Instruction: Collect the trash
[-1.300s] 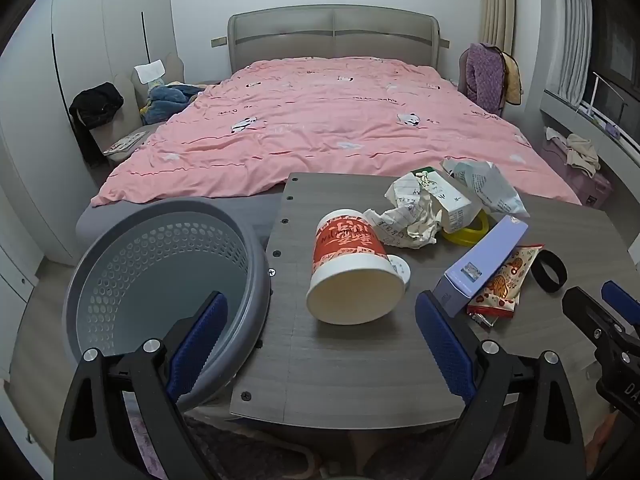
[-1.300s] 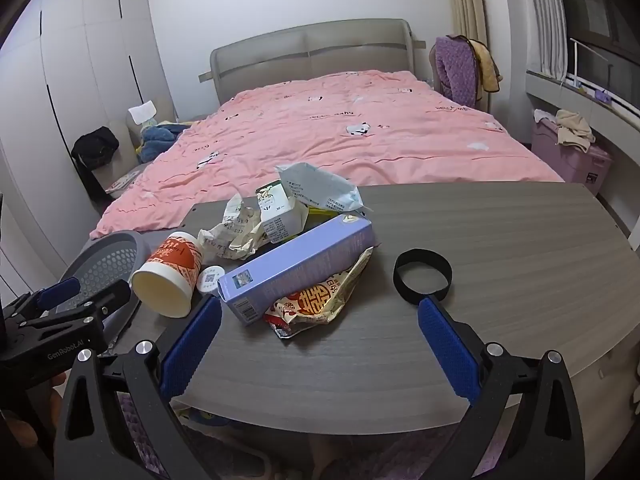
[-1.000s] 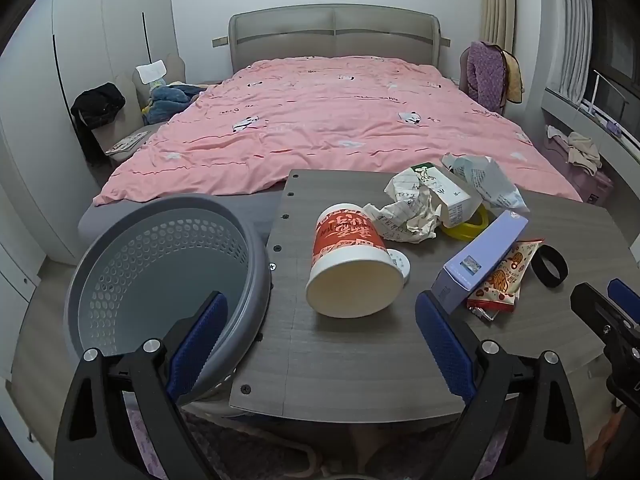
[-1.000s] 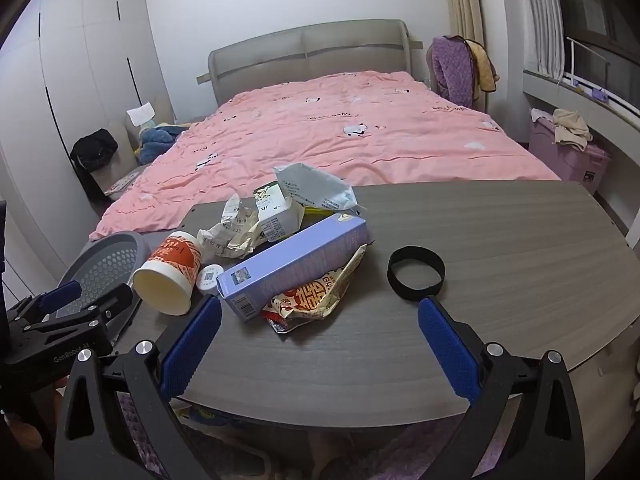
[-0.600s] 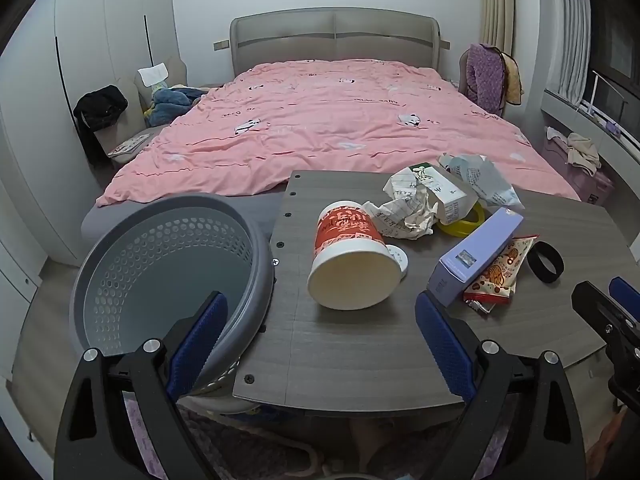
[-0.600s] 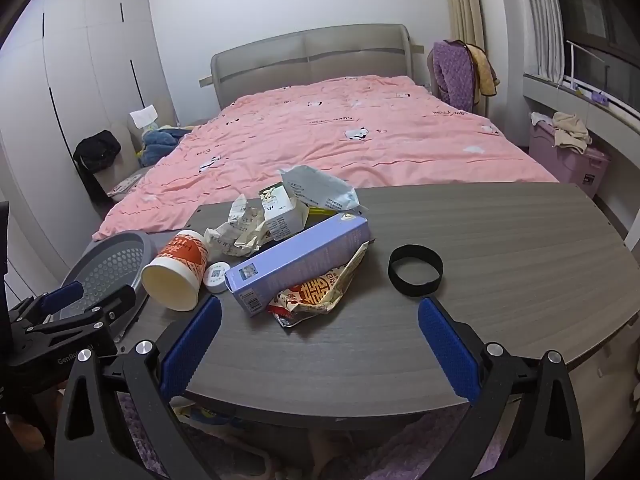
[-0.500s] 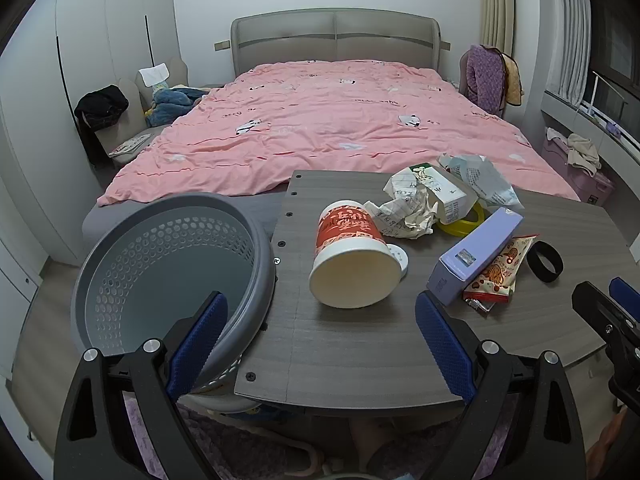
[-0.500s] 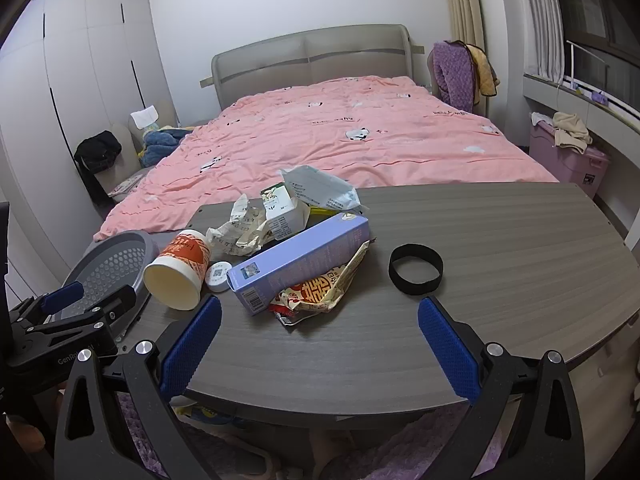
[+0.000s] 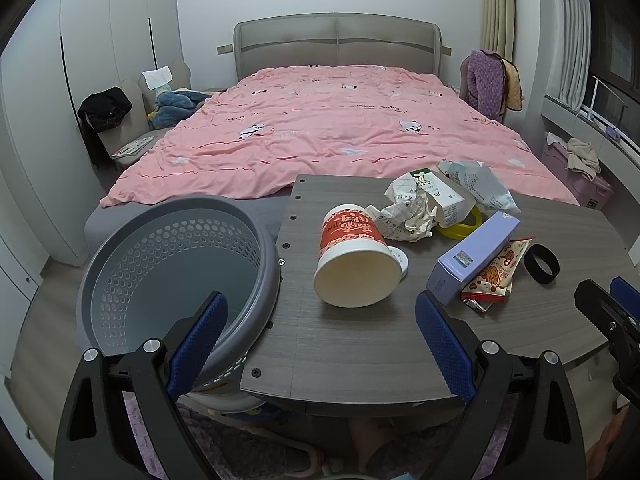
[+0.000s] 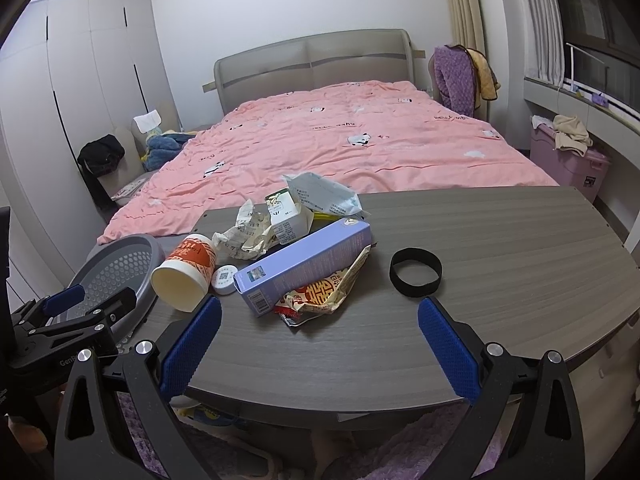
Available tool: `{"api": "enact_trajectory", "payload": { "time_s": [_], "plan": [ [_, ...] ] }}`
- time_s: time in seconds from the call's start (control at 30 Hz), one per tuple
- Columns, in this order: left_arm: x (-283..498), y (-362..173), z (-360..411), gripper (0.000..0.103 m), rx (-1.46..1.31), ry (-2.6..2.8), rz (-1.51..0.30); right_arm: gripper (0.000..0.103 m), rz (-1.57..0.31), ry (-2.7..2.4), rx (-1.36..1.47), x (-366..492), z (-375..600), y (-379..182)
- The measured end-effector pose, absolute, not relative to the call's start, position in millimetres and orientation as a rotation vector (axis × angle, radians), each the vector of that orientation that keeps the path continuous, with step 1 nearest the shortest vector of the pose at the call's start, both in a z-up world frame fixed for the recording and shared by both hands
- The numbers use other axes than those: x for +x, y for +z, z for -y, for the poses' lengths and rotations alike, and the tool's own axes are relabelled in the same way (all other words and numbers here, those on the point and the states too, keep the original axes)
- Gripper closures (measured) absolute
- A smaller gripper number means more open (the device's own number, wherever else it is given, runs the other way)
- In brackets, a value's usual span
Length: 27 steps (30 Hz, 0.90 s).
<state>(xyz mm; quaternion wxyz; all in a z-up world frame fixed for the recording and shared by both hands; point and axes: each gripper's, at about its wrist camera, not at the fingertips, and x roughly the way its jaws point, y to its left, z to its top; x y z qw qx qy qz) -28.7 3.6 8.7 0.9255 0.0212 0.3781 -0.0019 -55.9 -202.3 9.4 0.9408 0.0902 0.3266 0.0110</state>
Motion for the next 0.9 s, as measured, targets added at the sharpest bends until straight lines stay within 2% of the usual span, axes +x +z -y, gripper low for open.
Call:
{"api": "enact_trajectory", "payload": {
  "time_s": [0.9],
  "plan": [
    [-30.6,12.5,-5.4,0.012,0.047,-0.002,-0.766,0.006,-0.647,0.033,0.187,-61.1,201.8,15.4]
  ]
}}
